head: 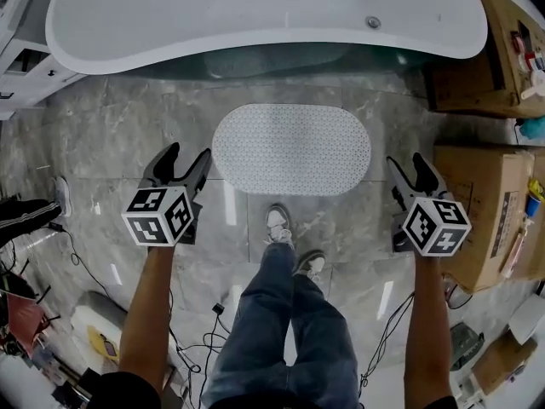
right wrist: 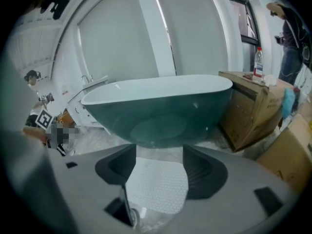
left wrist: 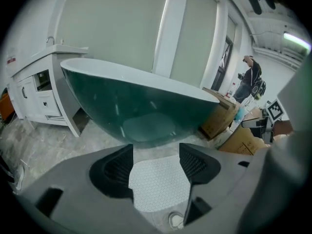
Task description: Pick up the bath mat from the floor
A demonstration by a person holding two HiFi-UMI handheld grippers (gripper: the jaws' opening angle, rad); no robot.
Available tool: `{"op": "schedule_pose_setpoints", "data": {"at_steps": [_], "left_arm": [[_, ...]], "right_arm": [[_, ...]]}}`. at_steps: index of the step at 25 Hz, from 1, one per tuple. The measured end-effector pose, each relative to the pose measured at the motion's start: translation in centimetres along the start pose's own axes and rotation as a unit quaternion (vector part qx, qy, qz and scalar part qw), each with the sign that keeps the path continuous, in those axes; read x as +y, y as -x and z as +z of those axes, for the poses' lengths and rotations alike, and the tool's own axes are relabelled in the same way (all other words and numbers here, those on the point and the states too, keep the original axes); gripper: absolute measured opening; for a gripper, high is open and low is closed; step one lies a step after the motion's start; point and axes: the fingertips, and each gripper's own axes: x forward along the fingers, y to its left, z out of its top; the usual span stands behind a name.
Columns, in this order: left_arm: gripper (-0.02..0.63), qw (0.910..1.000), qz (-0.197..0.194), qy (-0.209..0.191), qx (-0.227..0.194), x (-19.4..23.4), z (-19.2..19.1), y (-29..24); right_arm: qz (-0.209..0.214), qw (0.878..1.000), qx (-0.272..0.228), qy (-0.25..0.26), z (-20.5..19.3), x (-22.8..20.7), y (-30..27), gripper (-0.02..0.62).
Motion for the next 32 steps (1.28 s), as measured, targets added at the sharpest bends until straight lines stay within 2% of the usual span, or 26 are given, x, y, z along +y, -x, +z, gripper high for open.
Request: {"op": "schedule_pose_setpoints", "data": {"at_steps": [8, 18, 22, 32], "left_arm": [[0.328, 0.9997, 0.004, -0.019, 0.014, -0.1, -8.0, -3.9], [0.330, 0.9997, 0.020, 0.014, 0.002, 2.1, -16.6, -9.5], [0.339, 0.9997, 0.017, 0.013, 0.009, 3.4, -20.2, -12.7], [0.365, 0.9991, 0.033, 0.026, -0.007, 8.1, -25.0, -20.9]], "right_arm": [[0.014, 1.000, 0.011, 0.019, -8.1, -2.4, -4.7, 0.311], [0.016, 1.000, 0.024, 0.008, -16.4, -6.5, -10.3, 0.313], [0.011, 1.000, 0.023, 0.014, -19.4, -7.9, -13.5, 0.322], [0.007, 0.999, 0.020, 0.033, -25.5, -11.5, -22.5, 0.348]]}}
